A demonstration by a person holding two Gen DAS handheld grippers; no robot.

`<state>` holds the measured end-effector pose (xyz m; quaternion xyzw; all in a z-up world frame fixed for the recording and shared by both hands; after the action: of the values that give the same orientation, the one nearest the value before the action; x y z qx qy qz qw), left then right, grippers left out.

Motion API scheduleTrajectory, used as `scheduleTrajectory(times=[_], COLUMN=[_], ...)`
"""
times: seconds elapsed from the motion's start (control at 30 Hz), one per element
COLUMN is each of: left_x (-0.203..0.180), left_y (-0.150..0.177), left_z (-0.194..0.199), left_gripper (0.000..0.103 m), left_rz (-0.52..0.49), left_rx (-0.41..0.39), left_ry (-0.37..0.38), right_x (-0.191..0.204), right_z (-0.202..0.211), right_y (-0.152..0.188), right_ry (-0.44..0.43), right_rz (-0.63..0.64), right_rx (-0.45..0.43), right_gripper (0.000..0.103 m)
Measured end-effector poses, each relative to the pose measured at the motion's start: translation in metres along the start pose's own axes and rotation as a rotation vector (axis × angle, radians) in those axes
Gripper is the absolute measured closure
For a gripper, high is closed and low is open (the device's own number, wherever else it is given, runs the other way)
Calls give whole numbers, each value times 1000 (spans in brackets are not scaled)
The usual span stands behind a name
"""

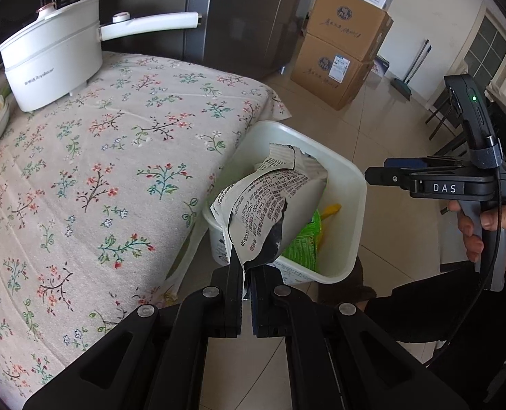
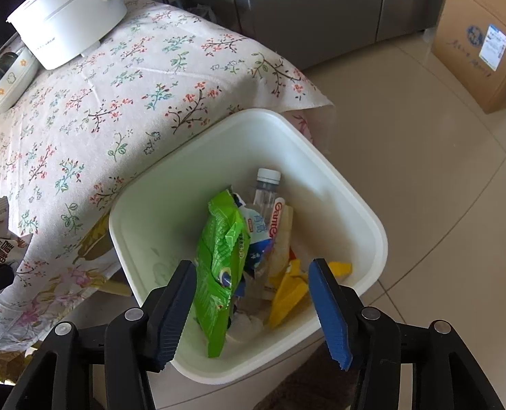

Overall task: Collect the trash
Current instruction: 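Open the right tool to drop the yellow wrapper into the bin, then open the left tool to drop the white wrapper into the bin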

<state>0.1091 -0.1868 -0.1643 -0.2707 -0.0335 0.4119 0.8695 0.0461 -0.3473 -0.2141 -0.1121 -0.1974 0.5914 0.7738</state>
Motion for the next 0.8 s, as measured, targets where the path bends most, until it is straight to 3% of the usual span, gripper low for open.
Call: scheduleTrajectory(times=[0.33, 0.43, 0.53, 0.6, 0.67, 0.8], left_x=[-51, -57, -59, -60, -59, -52], left_y=[-20, -24, -27, -27, -27, -25], left_z=[-51, -65, -71, -71, -69, -62], left_gripper=[99, 96, 75, 50, 42, 35], left_rz=[-79, -81, -73, -74, -75, -67], left_rx=[43, 51, 60, 49, 37, 27], left_ry=[48, 30, -6, -24, -39, -59], right_x=[-39, -53, -65, -70, -73, -73], right_z=[7, 8, 8, 8, 9, 11], right_y=[16, 21, 24, 26, 26, 25], right_ry=[29, 47, 56, 57, 56, 56], right_rz=[-39, -53, -74, -84, -90, -91], right_rx=[-1, 3, 12, 13, 10, 4], right_gripper=[40, 39, 39, 39, 38, 37])
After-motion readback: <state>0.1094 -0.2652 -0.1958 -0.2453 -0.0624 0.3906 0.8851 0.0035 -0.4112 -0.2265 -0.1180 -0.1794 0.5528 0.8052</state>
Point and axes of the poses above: each gripper's, at about its wrist camera, not at the fingertips, and z roughly against the way its jaws point, x to its left, y to its underside, the point moved 5 cm from there along -z, roughly the way its jaws point
